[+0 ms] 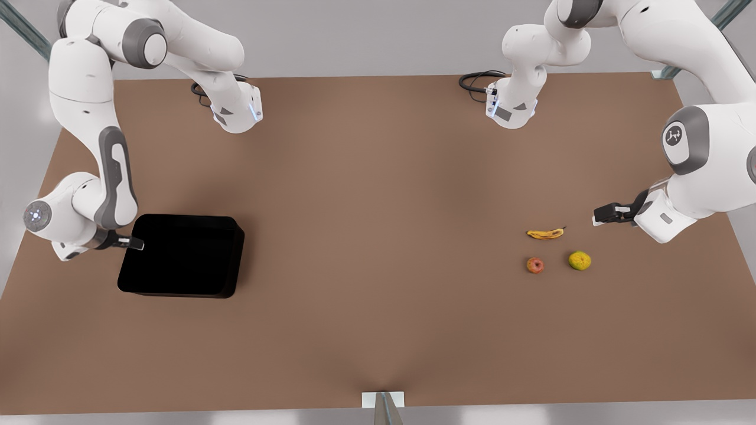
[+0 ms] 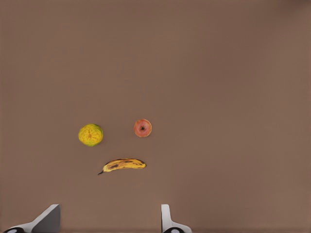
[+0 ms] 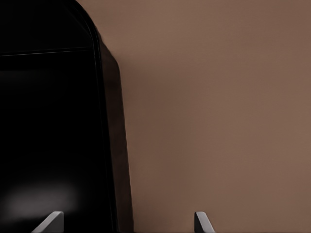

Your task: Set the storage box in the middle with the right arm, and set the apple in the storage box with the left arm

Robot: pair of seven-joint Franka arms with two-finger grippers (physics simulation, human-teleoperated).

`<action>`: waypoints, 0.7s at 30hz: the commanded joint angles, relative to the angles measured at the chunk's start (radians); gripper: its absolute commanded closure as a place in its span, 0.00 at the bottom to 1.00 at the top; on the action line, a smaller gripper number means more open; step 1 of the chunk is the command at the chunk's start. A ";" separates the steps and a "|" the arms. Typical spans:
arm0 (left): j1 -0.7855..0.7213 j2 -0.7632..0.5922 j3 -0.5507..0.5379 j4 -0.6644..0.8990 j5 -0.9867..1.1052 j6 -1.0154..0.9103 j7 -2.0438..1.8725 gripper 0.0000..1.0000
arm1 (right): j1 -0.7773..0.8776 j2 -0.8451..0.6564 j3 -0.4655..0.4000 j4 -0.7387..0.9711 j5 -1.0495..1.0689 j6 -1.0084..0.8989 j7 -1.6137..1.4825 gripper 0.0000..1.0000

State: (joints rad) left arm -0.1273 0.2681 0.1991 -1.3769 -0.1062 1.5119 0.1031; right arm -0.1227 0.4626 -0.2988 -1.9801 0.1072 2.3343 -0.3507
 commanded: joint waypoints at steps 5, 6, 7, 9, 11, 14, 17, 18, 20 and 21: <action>0.000 -0.001 -0.001 0.001 0.000 -0.007 0.006 0.00 | 0.001 0.044 0.000 0.007 0.023 0.036 -0.071 0.15; 0.000 -0.001 0.000 0.001 0.000 -0.006 0.006 0.00 | 0.003 0.050 0.000 0.009 0.022 0.034 -0.071 0.34; 0.000 -0.001 0.000 -0.001 0.000 -0.006 0.006 0.00 | 0.003 0.051 -0.002 0.007 0.022 0.033 -0.074 0.46; 0.000 -0.001 -0.001 -0.001 0.000 -0.006 0.006 0.00 | 0.003 0.051 0.000 0.011 0.022 0.031 -0.079 0.61; 0.000 -0.001 -0.001 -0.001 0.000 -0.006 0.006 0.00 | 0.003 0.056 0.000 0.047 0.022 -0.039 -0.079 0.73; 0.000 0.000 -0.003 -0.001 0.000 -0.006 0.006 0.00 | 0.003 0.057 0.000 0.050 0.022 -0.039 -0.079 0.79; 0.000 0.000 -0.003 -0.001 0.000 -0.006 0.006 0.00 | 0.003 0.056 0.003 0.053 0.022 -0.039 -0.079 0.79; 0.000 0.000 -0.003 -0.001 0.000 -0.006 0.006 0.00 | 0.017 0.053 0.003 0.069 0.022 -0.058 -0.079 0.79; 0.000 0.000 -0.003 -0.001 0.000 -0.006 0.006 0.00 | 0.046 0.047 0.003 0.112 0.022 -0.082 -0.079 0.79; 0.000 0.000 -0.003 -0.001 0.000 -0.007 0.006 0.00 | 0.063 0.047 0.003 0.144 0.022 -0.115 -0.079 0.79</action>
State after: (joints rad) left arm -0.1274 0.2692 0.1961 -1.3780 -0.1064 1.5064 0.1072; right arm -0.0706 0.5102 -0.2947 -1.8471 0.1311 2.2729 -0.4098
